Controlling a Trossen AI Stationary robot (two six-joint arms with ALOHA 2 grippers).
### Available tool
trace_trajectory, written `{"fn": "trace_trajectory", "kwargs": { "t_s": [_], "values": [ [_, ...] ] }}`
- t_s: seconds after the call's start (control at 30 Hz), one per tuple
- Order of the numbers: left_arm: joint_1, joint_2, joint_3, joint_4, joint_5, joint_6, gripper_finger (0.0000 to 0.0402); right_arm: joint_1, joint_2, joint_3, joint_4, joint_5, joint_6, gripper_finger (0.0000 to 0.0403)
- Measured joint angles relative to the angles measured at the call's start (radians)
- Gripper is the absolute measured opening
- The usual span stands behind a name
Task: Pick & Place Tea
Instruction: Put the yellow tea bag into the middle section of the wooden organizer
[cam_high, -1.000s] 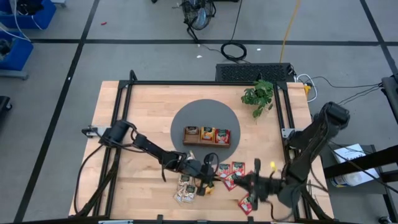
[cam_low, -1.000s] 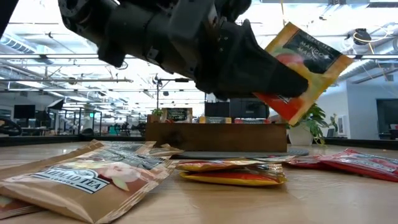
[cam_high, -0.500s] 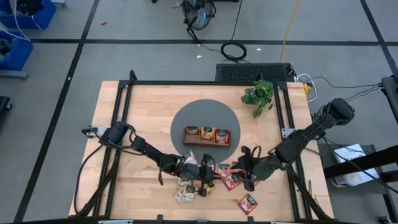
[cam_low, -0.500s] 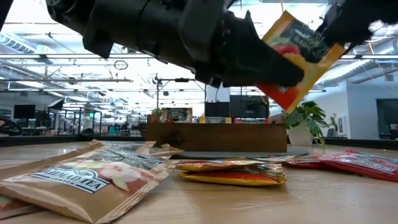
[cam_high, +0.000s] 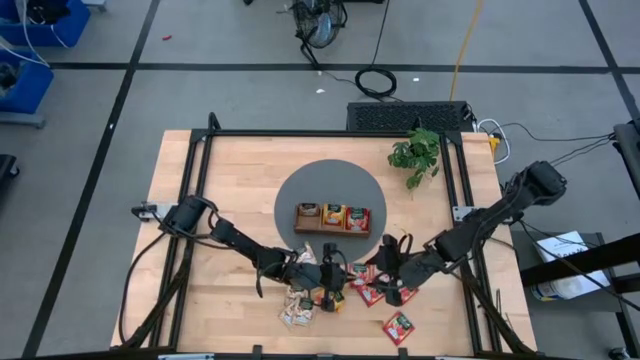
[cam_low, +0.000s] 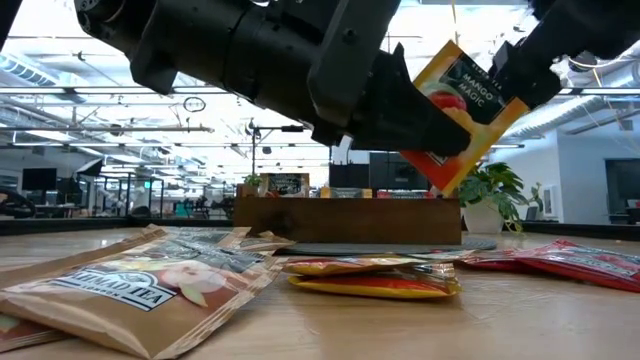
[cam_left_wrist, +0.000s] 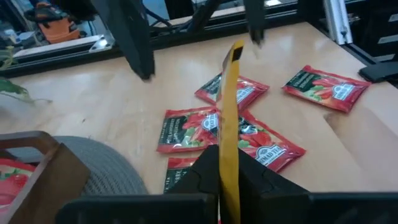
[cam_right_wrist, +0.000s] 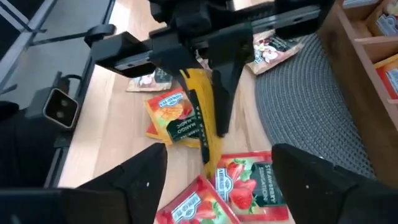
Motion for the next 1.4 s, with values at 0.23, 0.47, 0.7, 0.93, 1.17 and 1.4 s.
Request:
{"fn": "trace_trajectory", "kwargs": {
  "t_s": [0.23, 0.47, 0.7, 0.93, 1.17, 1.4],
  "values": [
    [0.0, 0.0, 0.0, 0.0, -0.008, -0.006, 0.0009, -0.025, 0.092, 0.0, 0.088, -0.006, -0.019, 0.0255],
    [0.0, 0.0, 0.0, -0.005, -0.008, -0.006, 0.0024, -0.057, 0.1, 0.0, 0.107, -0.048, -0.076, 0.0176],
    [0.001, 0.0, 0.0, -0.007, -0.01, -0.009, 0.0018, -0.062, 0.1, 0.0, 0.116, -0.03, -0.105, 0.002],
    [0.001, 0.0, 0.0, -0.036, -0.01, -0.035, 0.0047, -0.062, 0.09, 0.0, 0.099, -0.05, -0.109, 0.0002],
    [-0.005, -0.061, 0.0, -0.264, -0.006, -0.125, 0.0087, -0.062, 0.042, 0.001, 0.025, -0.052, -0.104, 0.0001],
    [-0.101, -0.097, -0.001, -0.59, 0.074, -0.427, 0.0118, -0.092, -0.02, 0.005, -0.083, -0.107, -0.088, 0.0001]
  ]
}}
